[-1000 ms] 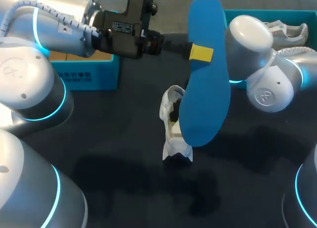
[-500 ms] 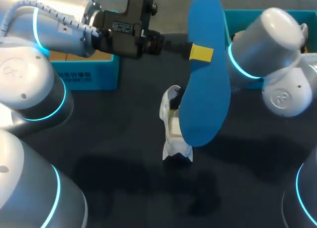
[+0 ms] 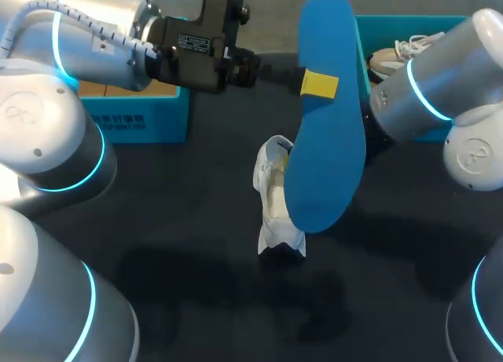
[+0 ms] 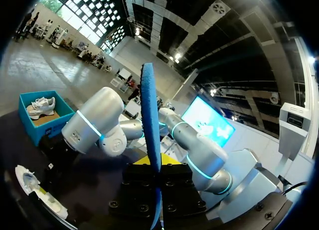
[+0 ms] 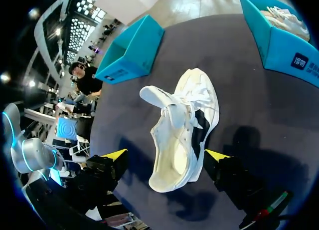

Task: Take the shoe out of the shoebox, open the shoe tongue, remove and reinsert the insole, then place the shoe into the shoebox

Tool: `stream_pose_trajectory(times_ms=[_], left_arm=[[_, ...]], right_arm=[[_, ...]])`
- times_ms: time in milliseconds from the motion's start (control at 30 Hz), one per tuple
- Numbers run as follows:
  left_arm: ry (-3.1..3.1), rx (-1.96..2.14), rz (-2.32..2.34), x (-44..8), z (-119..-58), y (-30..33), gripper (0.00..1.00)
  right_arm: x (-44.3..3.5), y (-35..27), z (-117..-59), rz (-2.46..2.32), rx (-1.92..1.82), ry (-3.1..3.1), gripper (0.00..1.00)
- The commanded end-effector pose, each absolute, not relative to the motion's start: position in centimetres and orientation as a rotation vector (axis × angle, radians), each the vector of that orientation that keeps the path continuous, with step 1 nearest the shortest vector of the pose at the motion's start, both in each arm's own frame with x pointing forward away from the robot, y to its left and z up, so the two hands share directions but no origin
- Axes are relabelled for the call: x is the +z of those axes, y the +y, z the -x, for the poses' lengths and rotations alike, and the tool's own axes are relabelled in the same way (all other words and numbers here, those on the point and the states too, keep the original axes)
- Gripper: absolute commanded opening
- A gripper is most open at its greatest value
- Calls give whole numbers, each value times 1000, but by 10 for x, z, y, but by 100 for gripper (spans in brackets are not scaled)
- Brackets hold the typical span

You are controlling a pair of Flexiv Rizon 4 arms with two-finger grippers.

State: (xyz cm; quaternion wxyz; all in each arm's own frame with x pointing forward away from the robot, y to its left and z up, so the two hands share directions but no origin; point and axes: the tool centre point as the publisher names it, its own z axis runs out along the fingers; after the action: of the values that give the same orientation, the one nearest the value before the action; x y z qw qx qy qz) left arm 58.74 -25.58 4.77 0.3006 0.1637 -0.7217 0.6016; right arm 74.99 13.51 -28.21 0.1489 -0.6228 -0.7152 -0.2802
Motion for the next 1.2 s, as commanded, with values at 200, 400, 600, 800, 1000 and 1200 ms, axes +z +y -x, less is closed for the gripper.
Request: stream_pose_trajectory(times_ms=[200,400,600,800,1000,1200], left_arm=[[-1915,1598,-435,47,-587,-256,0],[-1915,1598,-435,47,-587,-256,0],[-1915,1598,-435,47,-587,-256,0],[-1915,1598,-435,47,-587,-256,0],[-1915,1598,-435,47,-587,-256,0],[-1915,1598,-435,47,-587,-256,0]], right_arm=[[-283,136,-748,1792,-810,-2054,100],[-281,134,-750,1767,-863,-1987,100],[-261,123,-752,1669,-1038,-1745,100],[-237,120,-753,1539,-1133,-1596,100],[-204,110,-760,1474,-1224,-1432,100],[-176,105,-768,1423,-1298,-1334,100]])
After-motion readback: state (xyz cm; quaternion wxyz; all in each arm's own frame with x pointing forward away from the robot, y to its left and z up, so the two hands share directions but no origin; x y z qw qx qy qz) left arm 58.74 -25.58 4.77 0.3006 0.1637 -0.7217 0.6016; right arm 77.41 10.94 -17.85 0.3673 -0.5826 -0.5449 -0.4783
